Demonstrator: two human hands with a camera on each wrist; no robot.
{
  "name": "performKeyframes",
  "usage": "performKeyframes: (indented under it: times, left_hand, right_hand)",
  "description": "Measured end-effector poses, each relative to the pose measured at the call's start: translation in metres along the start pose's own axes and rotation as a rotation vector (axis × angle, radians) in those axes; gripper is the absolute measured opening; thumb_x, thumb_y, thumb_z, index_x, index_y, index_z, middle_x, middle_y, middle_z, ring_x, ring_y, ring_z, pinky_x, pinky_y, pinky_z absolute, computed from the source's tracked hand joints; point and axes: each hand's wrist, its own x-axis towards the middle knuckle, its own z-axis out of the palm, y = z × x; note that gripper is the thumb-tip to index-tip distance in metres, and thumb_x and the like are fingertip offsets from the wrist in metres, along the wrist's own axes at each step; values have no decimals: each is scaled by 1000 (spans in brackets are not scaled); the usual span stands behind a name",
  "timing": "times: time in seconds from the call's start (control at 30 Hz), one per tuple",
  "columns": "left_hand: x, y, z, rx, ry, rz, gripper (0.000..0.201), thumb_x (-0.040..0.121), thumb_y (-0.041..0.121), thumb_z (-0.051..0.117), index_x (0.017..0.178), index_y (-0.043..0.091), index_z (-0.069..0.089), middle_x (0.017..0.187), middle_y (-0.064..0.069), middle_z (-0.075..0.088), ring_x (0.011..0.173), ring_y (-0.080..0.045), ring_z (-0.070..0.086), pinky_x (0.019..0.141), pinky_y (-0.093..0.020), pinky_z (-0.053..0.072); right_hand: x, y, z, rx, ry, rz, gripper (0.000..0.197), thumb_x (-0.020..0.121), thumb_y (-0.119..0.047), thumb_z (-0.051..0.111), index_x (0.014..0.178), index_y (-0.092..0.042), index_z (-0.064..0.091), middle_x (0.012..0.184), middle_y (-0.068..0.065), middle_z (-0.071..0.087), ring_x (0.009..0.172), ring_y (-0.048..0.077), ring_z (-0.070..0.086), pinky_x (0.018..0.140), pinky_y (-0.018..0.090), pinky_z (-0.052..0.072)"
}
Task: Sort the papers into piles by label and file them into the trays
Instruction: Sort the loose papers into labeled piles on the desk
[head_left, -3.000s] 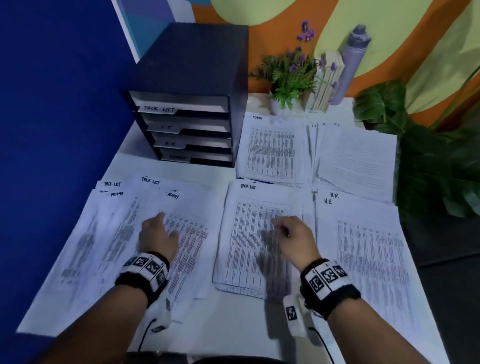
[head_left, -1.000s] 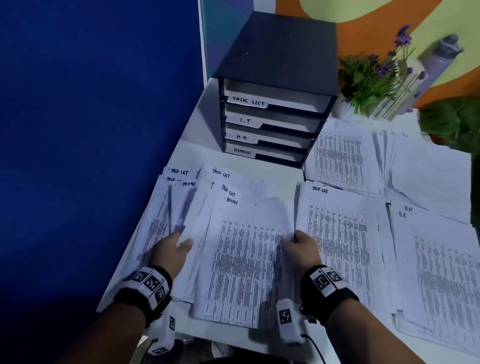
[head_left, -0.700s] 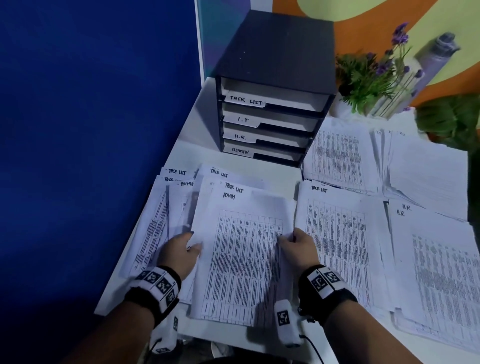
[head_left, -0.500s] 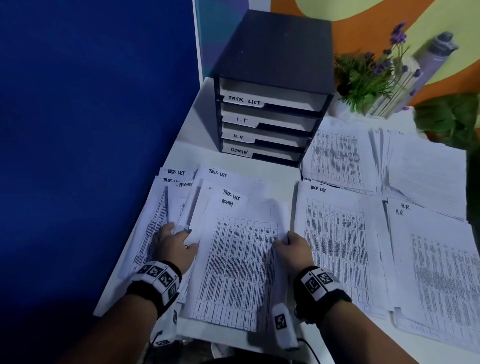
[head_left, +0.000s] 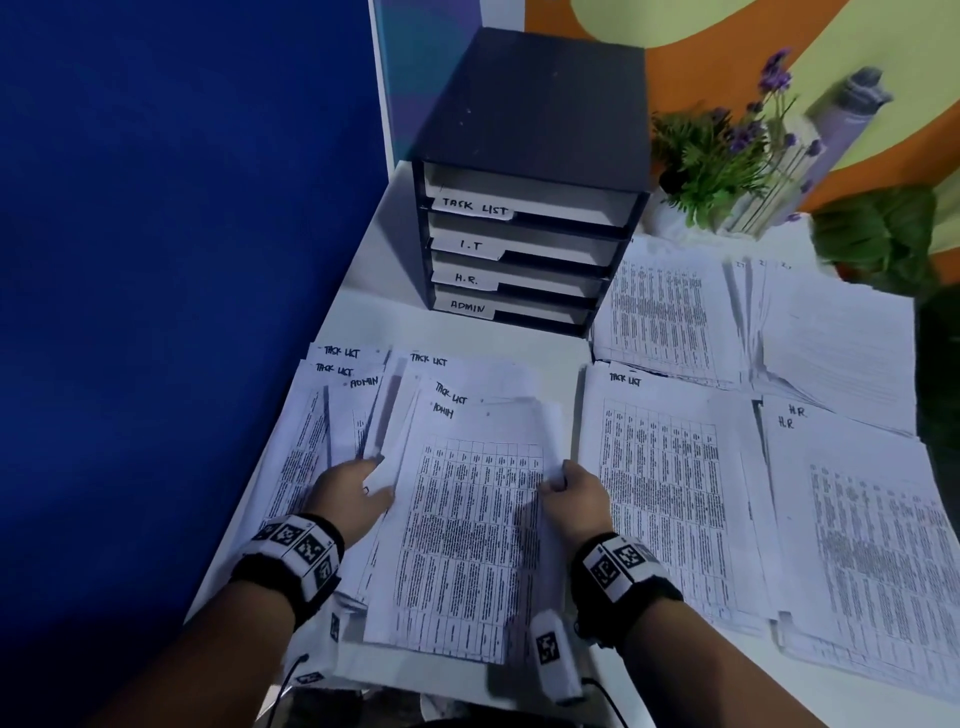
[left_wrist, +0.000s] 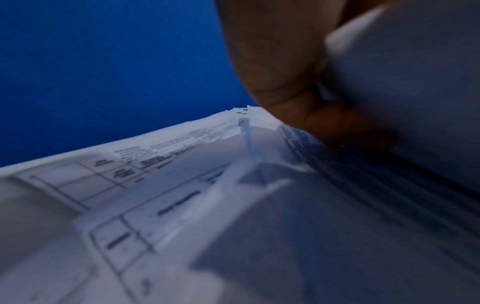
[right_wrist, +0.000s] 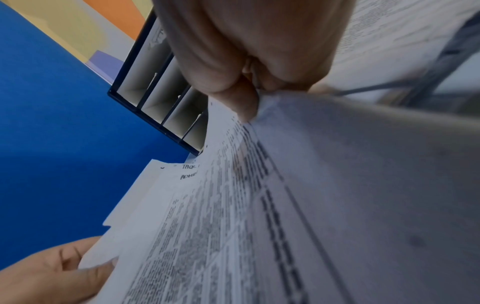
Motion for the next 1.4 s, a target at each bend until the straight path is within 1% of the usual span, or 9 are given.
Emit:
performKeyframes:
  times: [0.17, 0.3, 0.43, 0.53, 0.73, 0.97, 1.13, 1.27, 1.4]
  left_hand:
    - [-4, 14, -5, -213, 188, 31, 11, 90, 12, 62, 91, 5, 71, 85, -6, 71, 80, -27, 65, 64, -22, 44]
    - [-13, 35, -12, -419, 329, -3, 10, 88, 20, 68, 91, 11, 71, 84, -4, 70, 81, -25, 65, 76, -32, 53]
    - [-15, 59, -15, -365, 381, 86, 15, 87, 21, 70, 93, 8, 71, 83, -1, 71, 79, -22, 66, 76, -27, 51]
    - [-12, 72, -14, -120, 393, 196, 20, 91, 7, 62, 109, 2, 68, 92, -14, 70, 83, -30, 65, 75, -28, 50]
    - [-17, 103, -17, 148, 479, 443, 27, 89, -6, 57, 106, 6, 73, 87, -12, 71, 65, -28, 62, 64, -32, 55]
    - [-24, 143, -28, -83, 666, 560, 20, 83, -2, 70, 99, 8, 76, 87, -8, 72, 73, -8, 60, 70, -19, 51]
    - [-29, 153, -26, -332, 672, 206, 8, 84, 10, 72, 91, 7, 73, 67, 4, 61, 67, -3, 56, 60, 7, 34]
    - [-34, 155, -17, -415, 605, 68, 8, 83, 17, 74, 80, 17, 66, 71, 10, 63, 70, -15, 59, 54, 5, 36]
    - [-38, 153, -4, -437, 565, 27, 9, 81, 18, 76, 84, 11, 71, 74, 3, 67, 72, -15, 62, 54, 3, 38]
  right_hand:
    - [-3, -9, -19, 377, 21, -5, 13, 91, -21, 58, 81, -29, 57, 66, -4, 60, 61, 18, 57, 58, 30, 50]
    - [3, -7, -35, 479, -74, 37, 56, 80, -38, 66, 131, -27, 44, 109, 5, 65, 96, 24, 66, 85, 46, 57]
    - [9, 7, -67, 410, 129, 52, 46, 92, -5, 55, 132, -20, 37, 84, 4, 59, 65, 16, 60, 52, 25, 50]
    - [14, 30, -94, 420, 234, 75, 55, 90, 3, 52, 134, -21, 28, 71, 4, 49, 58, 16, 50, 46, 21, 40]
    - [32, 61, -129, 110, 255, 89, 24, 81, 9, 52, 82, -13, 62, 87, 11, 65, 87, 29, 64, 56, 15, 37]
    - [78, 70, -194, 181, 503, 78, 29, 82, 9, 50, 96, -1, 73, 108, 16, 67, 104, 30, 62, 86, 18, 37]
    - [117, 75, -221, 57, 314, 62, 46, 86, 5, 52, 131, -1, 55, 140, 15, 40, 118, 32, 54, 103, 29, 40]
    - [152, 91, -235, 25, 525, 69, 25, 80, 3, 58, 97, -1, 75, 108, 25, 66, 91, 40, 64, 82, 33, 52]
    - [177, 89, -244, 202, 548, 169, 36, 80, 10, 48, 101, -1, 75, 102, 22, 70, 81, 37, 66, 72, 24, 45]
